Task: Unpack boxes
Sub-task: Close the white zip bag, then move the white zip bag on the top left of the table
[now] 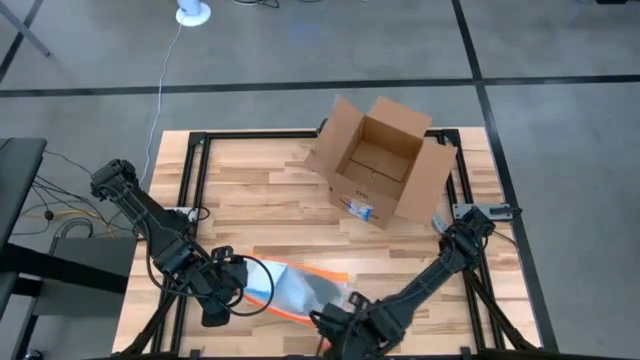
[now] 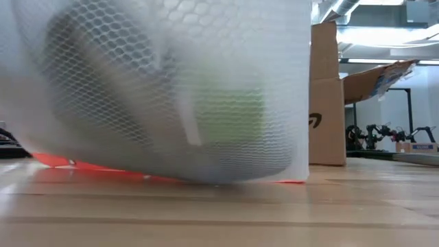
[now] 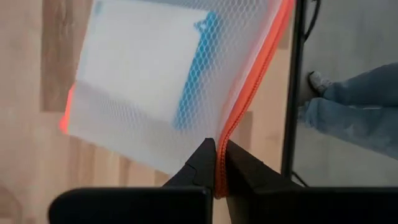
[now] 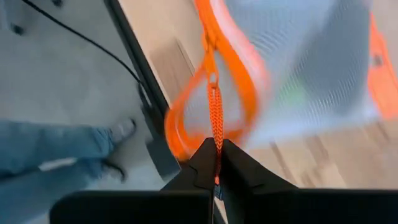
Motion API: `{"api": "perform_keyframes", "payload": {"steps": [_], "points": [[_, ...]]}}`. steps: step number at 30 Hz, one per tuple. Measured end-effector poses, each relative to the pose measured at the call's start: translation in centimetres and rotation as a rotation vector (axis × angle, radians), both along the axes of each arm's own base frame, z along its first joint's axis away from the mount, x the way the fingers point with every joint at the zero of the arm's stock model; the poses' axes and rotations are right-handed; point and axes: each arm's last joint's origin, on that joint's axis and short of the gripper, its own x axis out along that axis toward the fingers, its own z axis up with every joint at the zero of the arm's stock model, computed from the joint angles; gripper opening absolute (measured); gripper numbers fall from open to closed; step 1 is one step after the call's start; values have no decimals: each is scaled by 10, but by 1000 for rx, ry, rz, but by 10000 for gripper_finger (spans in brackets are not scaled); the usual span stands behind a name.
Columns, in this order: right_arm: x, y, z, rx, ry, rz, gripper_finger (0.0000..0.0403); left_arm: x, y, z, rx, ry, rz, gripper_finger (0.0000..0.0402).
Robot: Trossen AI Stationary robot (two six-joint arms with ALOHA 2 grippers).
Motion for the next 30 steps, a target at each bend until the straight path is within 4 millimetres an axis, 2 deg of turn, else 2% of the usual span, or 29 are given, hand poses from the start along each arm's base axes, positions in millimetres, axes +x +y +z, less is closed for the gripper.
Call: {"api": "perform_keyframes", "payload": {"steps": [7,10,15,18,21,25,28,30], "points": [[-48,24,-6,-36,230,-23,0,-5,1,0,15,26,-7,1],[-53,25,-6,-44,243,-66,0,-4,0,1,7,14,-17,1],[-49,19,-8,-109,211,-89,2,-1,-2,2,-21,-22,-31,2],[-39,2,-18,-197,224,-128,16,0,0,-1,12,-12,-22,19],[-24,-18,-32,-247,265,-137,51,0,4,-12,43,12,-13,50],[-4,-35,-48,-216,268,-78,112,2,10,-24,49,68,-6,95],[1,-42,-46,-162,325,-28,154,-1,11,-19,-13,153,0,118],[1,-41,-39,-126,323,-11,176,-5,5,-11,-32,125,15,123]]}}
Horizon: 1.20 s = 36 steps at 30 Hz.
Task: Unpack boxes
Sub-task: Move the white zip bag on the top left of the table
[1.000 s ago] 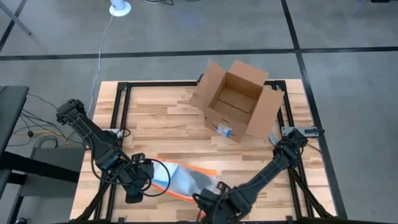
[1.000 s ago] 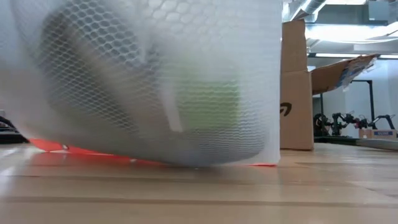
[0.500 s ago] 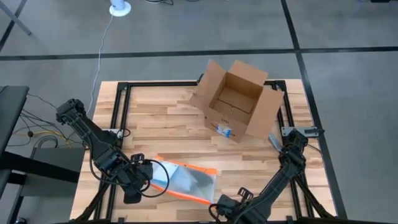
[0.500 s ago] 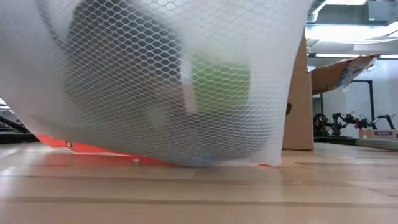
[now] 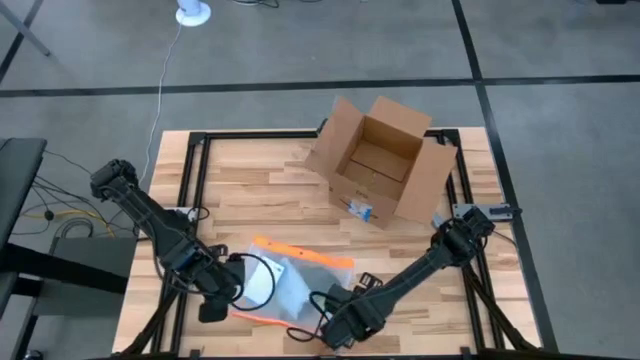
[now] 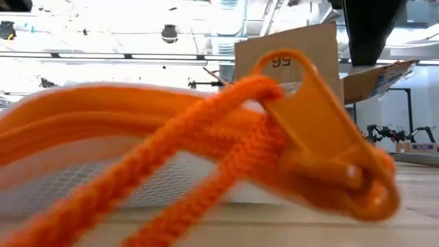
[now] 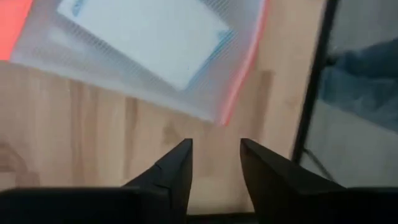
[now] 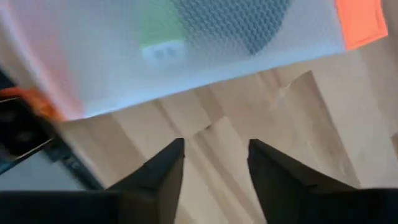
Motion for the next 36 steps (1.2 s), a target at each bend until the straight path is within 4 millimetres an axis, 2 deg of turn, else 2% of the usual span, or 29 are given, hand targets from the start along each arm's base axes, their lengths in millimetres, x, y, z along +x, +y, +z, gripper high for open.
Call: {"api": "perform_keyframes", "payload": {"steps": [3,5,8,12,16,21,26,32,36], "points": [[-5,10,8,1,-46,23,197,-5,-8,9,26,-133,-21,123],[-8,17,5,-71,-115,-1,205,-3,-11,6,111,-248,-48,122],[-6,19,-13,-159,-206,-71,209,7,-9,-10,179,-354,-47,121],[0,15,-49,-124,-217,-181,207,31,1,-40,87,-439,-43,121],[12,3,-67,-73,-248,-205,205,48,16,-67,78,-451,3,121],[39,-35,-76,-82,-258,-114,205,50,33,-107,154,-324,95,121],[65,-81,-81,-101,-263,40,205,40,50,-127,241,-271,289,121],[105,-167,-77,-197,-378,104,205,9,82,-120,504,-225,608,121],[121,-227,-67,-227,-452,91,205,-5,100,-100,541,-267,813,121]]}}
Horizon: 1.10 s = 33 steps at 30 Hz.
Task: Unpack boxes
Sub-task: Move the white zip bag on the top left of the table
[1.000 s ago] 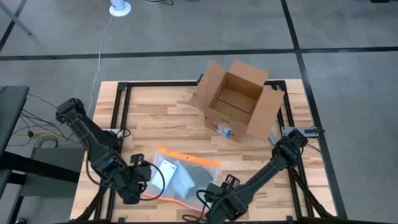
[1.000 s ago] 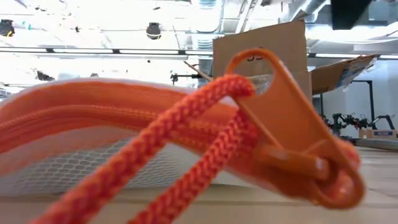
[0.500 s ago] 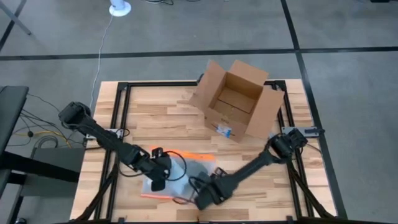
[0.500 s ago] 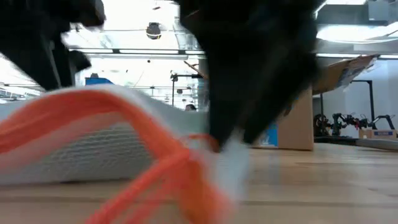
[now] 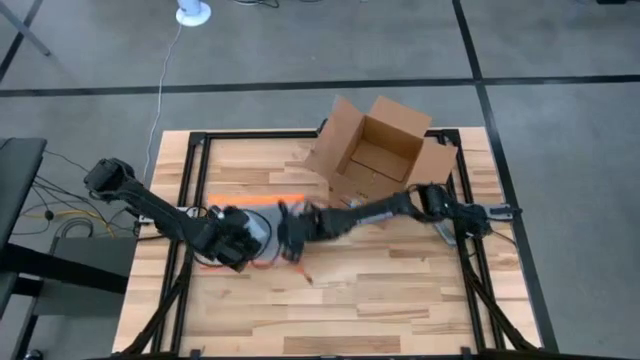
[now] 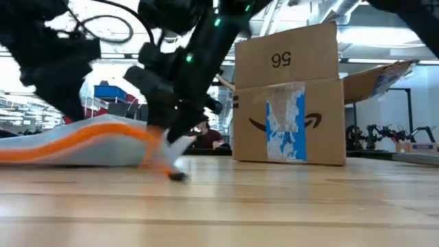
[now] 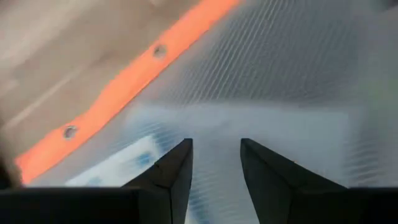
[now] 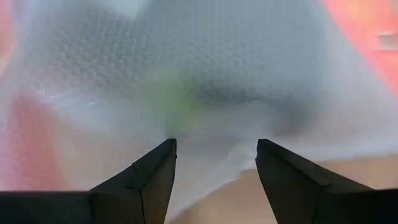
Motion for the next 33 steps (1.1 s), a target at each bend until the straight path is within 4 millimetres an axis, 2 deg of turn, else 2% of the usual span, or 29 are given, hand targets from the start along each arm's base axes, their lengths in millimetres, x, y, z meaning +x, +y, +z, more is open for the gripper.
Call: {"api": "perform_keyframes", "payload": {"steps": [2,4,8,10,13,16,18,21,24,28,31,33], "points": [[-2,-20,12,51,22,50,204,-4,3,12,-29,-59,2,121],[-9,-22,35,94,18,132,204,-1,1,30,-69,-156,-50,121],[-34,1,85,72,32,290,204,9,-6,61,-138,-308,-244,121],[-45,12,100,59,43,333,204,16,-12,67,-206,-348,-336,121],[-57,26,116,53,40,365,204,20,-16,48,-250,-227,-328,121],[-70,46,126,57,62,412,204,16,-13,13,-252,-75,-156,121],[-77,58,127,63,89,431,204,22,-12,-5,-321,-55,-45,121],[-81,72,125,34,111,442,204,34,-6,-23,-402,-23,27,121],[-83,79,125,-9,105,454,204,44,18,-31,-380,27,81,121],[-82,77,124,-56,113,426,204,53,74,-30,-284,57,98,120],[-82,66,127,-107,115,370,204,54,112,-20,-190,90,49,120],[-86,61,134,-100,102,340,204,61,124,1,-166,51,-51,120]]}}
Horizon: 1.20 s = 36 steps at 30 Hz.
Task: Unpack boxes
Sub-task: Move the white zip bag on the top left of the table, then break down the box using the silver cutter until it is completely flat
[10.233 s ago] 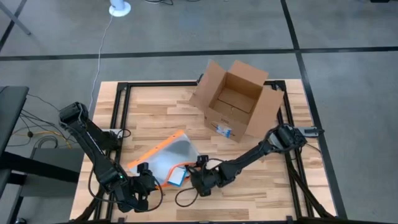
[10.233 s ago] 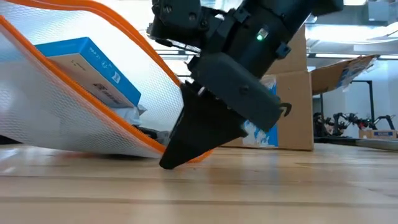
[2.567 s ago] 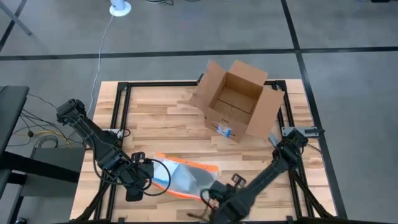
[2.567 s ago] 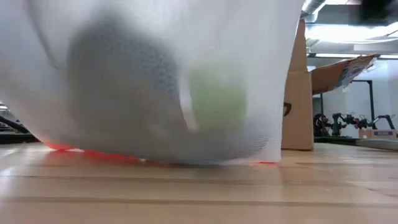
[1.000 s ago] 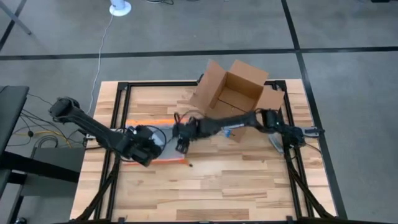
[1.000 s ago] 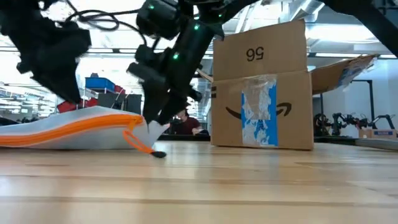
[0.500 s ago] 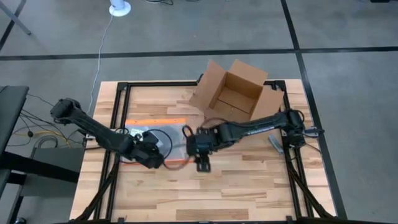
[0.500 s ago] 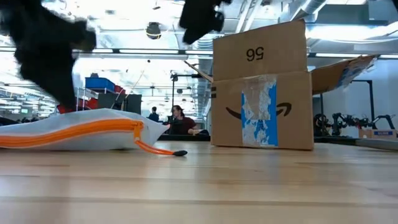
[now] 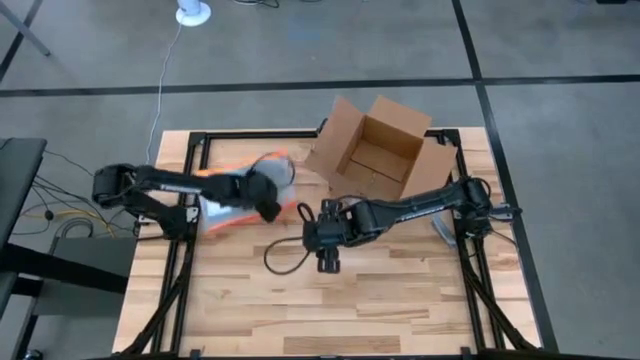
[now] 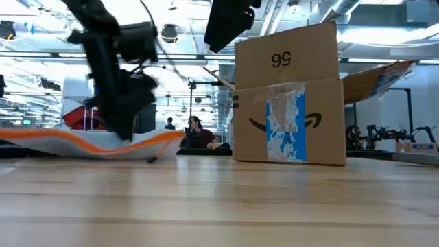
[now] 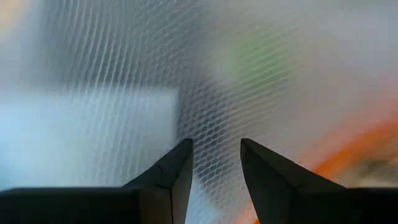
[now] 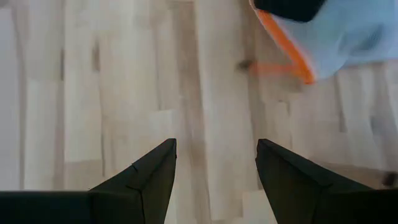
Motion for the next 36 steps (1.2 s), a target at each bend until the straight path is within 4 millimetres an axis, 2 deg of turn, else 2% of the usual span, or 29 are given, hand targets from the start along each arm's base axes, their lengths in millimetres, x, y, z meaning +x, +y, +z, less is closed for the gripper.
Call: {"api": "perform_keyframes", "payload": {"steps": [2,5,8,11,14,17,22,28,32,36], "points": [[-8,-2,14,11,-29,-5,204,4,-1,26,18,-45,-157,120],[-27,0,43,24,-93,13,204,6,-13,64,76,-97,-389,120],[-49,1,70,25,-154,18,204,9,-26,111,208,-202,-576,120],[-73,-2,94,4,-210,-38,204,17,-31,148,341,-293,-700,120],[-99,-7,112,-9,-241,-129,204,32,-27,175,449,-382,-775,123],[-118,-12,122,6,-242,-211,205,55,-22,191,452,-435,-865,132],[-143,-7,129,47,-223,-277,205,101,-2,195,426,-369,-965,157],[-159,11,124,41,-176,-322,205,152,29,176,334,-271,-1054,184],[-164,25,115,41,-139,-341,205,176,37,151,182,-200,-1116,187],[-175,36,106,14,-108,-372,205,197,33,112,93,-59,-1133,180]]}}
